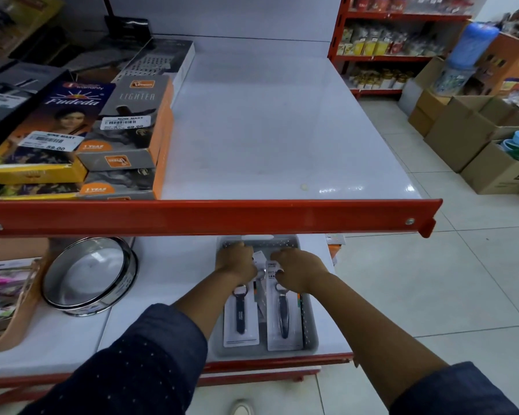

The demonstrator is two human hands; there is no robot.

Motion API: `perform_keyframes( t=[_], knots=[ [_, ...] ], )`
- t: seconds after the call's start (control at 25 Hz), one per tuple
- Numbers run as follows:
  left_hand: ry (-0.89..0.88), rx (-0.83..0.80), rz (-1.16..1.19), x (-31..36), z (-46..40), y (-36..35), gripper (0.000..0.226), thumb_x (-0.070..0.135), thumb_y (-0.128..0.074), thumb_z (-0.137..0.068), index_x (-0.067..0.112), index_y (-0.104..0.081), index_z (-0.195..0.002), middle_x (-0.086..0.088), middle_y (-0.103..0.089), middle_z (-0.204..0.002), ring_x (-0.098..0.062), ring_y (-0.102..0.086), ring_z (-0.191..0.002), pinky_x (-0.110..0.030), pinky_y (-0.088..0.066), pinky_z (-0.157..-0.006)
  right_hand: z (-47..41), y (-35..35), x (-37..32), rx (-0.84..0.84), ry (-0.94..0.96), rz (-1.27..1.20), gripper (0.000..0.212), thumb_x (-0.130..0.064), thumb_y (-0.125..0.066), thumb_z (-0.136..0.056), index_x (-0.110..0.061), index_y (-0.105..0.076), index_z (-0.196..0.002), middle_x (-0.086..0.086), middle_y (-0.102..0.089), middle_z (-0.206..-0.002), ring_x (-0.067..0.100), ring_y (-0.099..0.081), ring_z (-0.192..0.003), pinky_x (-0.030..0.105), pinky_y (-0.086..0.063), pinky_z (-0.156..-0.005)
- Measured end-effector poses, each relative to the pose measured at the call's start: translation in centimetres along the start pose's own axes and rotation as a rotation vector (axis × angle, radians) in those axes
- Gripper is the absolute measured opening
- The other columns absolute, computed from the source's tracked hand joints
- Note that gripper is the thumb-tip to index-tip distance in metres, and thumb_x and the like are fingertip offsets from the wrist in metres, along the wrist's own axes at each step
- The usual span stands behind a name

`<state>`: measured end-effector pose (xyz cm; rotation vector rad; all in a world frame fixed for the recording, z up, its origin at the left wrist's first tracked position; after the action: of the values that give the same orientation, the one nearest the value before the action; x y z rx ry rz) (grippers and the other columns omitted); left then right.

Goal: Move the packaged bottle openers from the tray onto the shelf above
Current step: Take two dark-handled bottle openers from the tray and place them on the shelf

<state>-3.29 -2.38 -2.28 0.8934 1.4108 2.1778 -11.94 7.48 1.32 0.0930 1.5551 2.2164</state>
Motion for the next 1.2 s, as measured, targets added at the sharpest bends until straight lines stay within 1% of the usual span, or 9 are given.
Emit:
perform_keyframes(
  t=[0.08, 0.24, 0.36, 0.44, 0.56, 0.72, 0.92, 1.08, 1.2],
  knots=[
    [0.042, -0.039, 0.073, 0.0, 0.5, 0.2, 0.031, 0.02, -0.06, -0.087, 0.005, -0.063, -0.113, -0.012, -0.068, -0.116, -0.028, -0.064, -0.104, -0.033, -0.052, -0.089, 1.5, 0.6, -0.4, 0.052, 0.017, 0.007, 0.041, -0.02, -0.05, -0.089, -0.016, -0.049, -0.129, 0.01, -0.06, -0.13, 0.031, -0.061, -0.112, 0.04, -0.052, -0.094],
    [0.095, -0.268, -0.091, 0.0, 1.8, -0.6, 0.054, 0.02, -0.051, -0.09, 0.008, -0.038, -0.141, -0.017, -0.045, -0.145, -0.033, -0.05, -0.127, -0.037, -0.048, -0.1, 4.2, 1.3, -1.4, 0.156, 0.059, 0.022, 0.04, -0.021, -0.05, -0.089, -0.013, -0.048, -0.128, 0.01, -0.057, -0.13, 0.031, -0.058, -0.113, 0.042, -0.051, -0.094],
    [0.101, -0.301, -0.184, 0.7, 2.5, -0.3, 0.064, 0.028, -0.05, -0.092, 0.008, -0.027, -0.148, -0.016, -0.034, -0.153, -0.034, -0.042, -0.135, -0.039, -0.043, -0.107, 6.3, 1.8, -2.0, 0.231, 0.094, 0.03, 0.041, -0.02, -0.049, -0.091, -0.012, -0.046, -0.132, 0.01, -0.054, -0.133, 0.031, -0.056, -0.117, 0.043, -0.05, -0.096],
    [0.086, -0.244, -0.241, 1.4, 3.5, 0.7, 0.064, 0.032, -0.051, -0.092, 0.01, -0.029, -0.148, -0.015, -0.037, -0.15, -0.033, -0.044, -0.133, -0.038, -0.043, -0.106, 7.5, 1.8, -2.0, 0.256, 0.097, 0.034, 0.044, -0.02, -0.049, -0.092, -0.013, -0.043, -0.135, 0.009, -0.053, -0.136, 0.029, -0.054, -0.12, 0.043, -0.048, -0.098],
    [0.022, -0.092, -0.315, 2.7, 5.7, 2.6, 0.045, 0.027, -0.051, -0.09, 0.011, -0.049, -0.132, -0.013, -0.055, -0.134, -0.029, -0.055, -0.121, -0.034, -0.045, -0.098, 9.5, 1.9, -2.4, 0.306, 0.095, 0.022, 0.043, -0.02, -0.049, -0.092, -0.014, -0.043, -0.135, 0.008, -0.053, -0.135, 0.027, -0.053, -0.121, 0.04, -0.048, -0.096],
    [-0.05, 0.169, -0.319, 2.8, 9.7, 5.2, 0.029, 0.015, -0.06, -0.086, 0.018, -0.065, -0.114, -0.005, -0.071, -0.111, -0.026, -0.063, -0.104, -0.031, -0.039, -0.096, 11.5, 2.4, -2.6, 0.382, 0.106, -0.009, 0.03, -0.018, -0.051, -0.091, -0.015, -0.056, -0.121, 0.01, -0.063, -0.119, 0.03, -0.06, -0.108, 0.038, -0.052, -0.082],
    [-0.063, 0.198, -0.136, 2.6, 15.5, 7.7, 0.025, 0.029, -0.075, -0.08, 0.022, -0.073, -0.103, 0.002, -0.075, -0.105, -0.018, -0.066, -0.102, -0.03, -0.043, -0.092, 14.0, 2.8, -2.5, 0.372, 0.114, -0.128, 0.021, -0.016, -0.054, -0.091, -0.02, -0.067, -0.107, 0.004, -0.072, -0.112, 0.028, -0.065, -0.103, 0.04, -0.051, -0.092],
    [-0.08, 0.307, -0.131, 4.6, 19.8, 12.8, 0.019, 0.026, -0.069, -0.085, 0.025, -0.074, -0.104, 0.002, -0.076, -0.104, -0.022, -0.069, -0.099, -0.03, -0.051, -0.079, 17.9, 6.0, -4.1, 0.477, 0.247, -0.055, 0.026, -0.012, -0.046, -0.093, -0.019, -0.066, -0.107, 0.004, -0.071, -0.108, 0.028, -0.065, -0.096, 0.036, -0.052, -0.077],
    [-0.183, 0.411, -0.16, 6.6, 22.7, 17.9, 0.02, 0.028, -0.062, -0.09, 0.025, -0.072, -0.107, 0.001, -0.074, -0.109, -0.024, -0.067, -0.101, -0.035, -0.054, -0.081, 21.1, 10.9, -5.1, 0.631, 0.317, 0.013, 0.027, -0.011, -0.045, -0.095, -0.02, -0.065, -0.109, 0.002, -0.068, -0.105, 0.025, -0.063, -0.095, 0.036, -0.053, -0.073]
  ],
)
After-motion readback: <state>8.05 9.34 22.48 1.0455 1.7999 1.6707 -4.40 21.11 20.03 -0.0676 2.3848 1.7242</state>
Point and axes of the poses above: each hand's wrist, its own z-axis away from the middle knuckle, its own y-axis out of the back of the hand, x = y × z, the point moved 4 cm from there along -z, towards the middle knuckle
